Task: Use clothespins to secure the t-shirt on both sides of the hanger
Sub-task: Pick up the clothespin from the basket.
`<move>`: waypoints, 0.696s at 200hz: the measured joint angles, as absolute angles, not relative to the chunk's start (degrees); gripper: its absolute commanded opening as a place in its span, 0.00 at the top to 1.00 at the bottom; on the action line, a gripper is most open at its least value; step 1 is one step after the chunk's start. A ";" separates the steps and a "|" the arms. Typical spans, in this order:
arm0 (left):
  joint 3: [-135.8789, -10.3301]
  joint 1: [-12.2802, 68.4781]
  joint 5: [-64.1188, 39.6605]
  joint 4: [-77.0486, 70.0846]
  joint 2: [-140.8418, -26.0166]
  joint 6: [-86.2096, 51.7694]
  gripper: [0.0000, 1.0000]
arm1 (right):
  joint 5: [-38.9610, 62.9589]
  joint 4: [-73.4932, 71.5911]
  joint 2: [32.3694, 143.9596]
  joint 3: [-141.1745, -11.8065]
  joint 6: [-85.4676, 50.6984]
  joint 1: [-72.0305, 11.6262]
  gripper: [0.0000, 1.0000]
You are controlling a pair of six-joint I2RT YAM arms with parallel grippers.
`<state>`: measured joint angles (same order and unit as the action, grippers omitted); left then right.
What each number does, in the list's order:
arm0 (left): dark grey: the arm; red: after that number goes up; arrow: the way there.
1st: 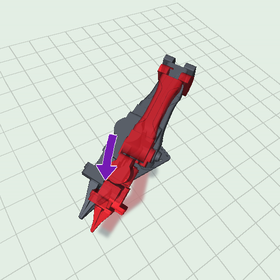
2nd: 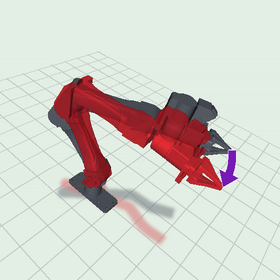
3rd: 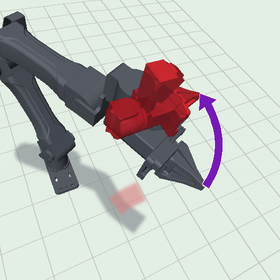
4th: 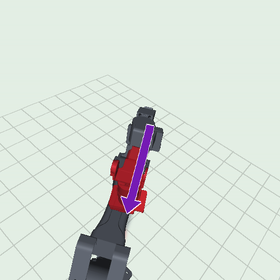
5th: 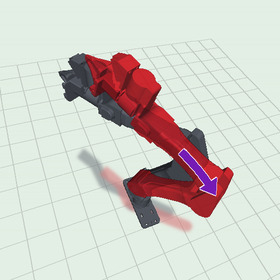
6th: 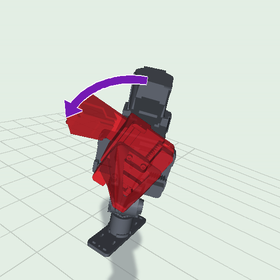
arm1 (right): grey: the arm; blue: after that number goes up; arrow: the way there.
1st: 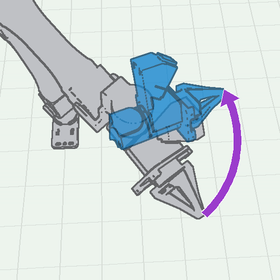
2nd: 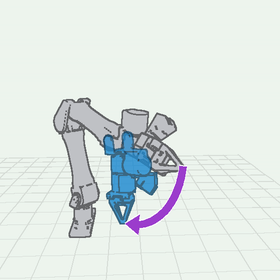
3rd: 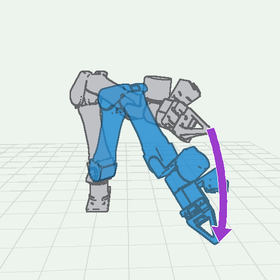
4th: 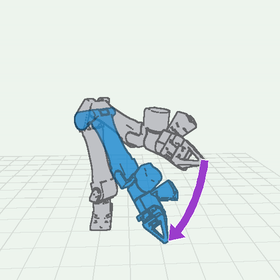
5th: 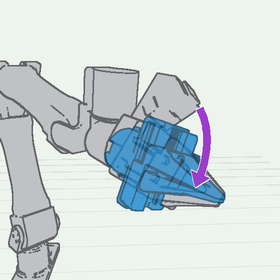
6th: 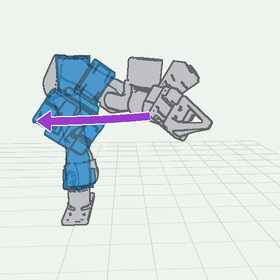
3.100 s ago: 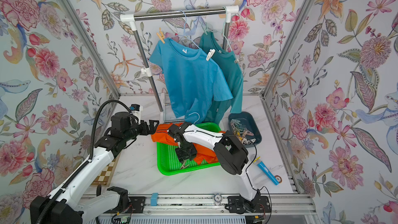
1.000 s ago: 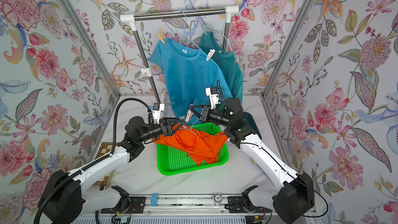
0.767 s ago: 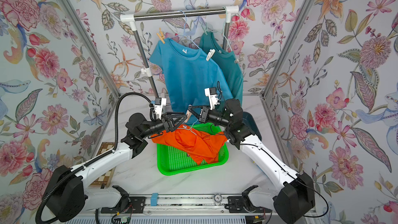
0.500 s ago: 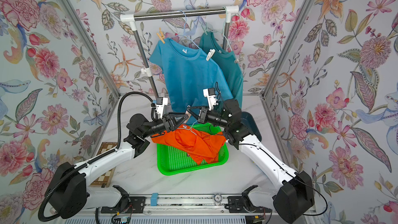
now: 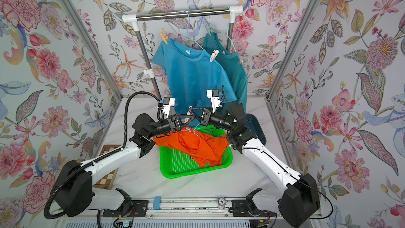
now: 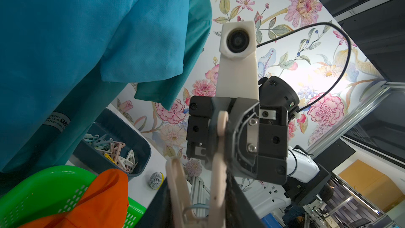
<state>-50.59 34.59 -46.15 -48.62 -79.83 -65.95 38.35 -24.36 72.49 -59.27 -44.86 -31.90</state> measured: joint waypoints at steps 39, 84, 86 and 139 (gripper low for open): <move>-50.96 34.59 -46.37 -47.66 -79.83 -65.39 0.77 | 38.02 -24.23 71.92 -58.72 -44.62 -31.86 0.96; -51.64 34.89 -46.89 -47.62 -79.83 -64.95 0.85 | 37.36 -22.50 70.43 -58.70 -43.48 -31.86 0.83; -51.66 34.89 -46.92 -47.62 -79.83 -64.95 0.86 | 37.32 -22.41 70.39 -58.70 -43.57 -31.83 0.81; -51.68 34.89 -46.59 -46.28 -79.85 -64.97 0.94 | 37.04 -18.96 69.30 -59.11 -41.15 -31.75 0.59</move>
<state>-51.68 34.89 -46.59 -46.28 -79.85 -64.97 37.04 -18.96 69.30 -59.11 -41.15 -31.75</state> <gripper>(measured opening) 0.246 0.373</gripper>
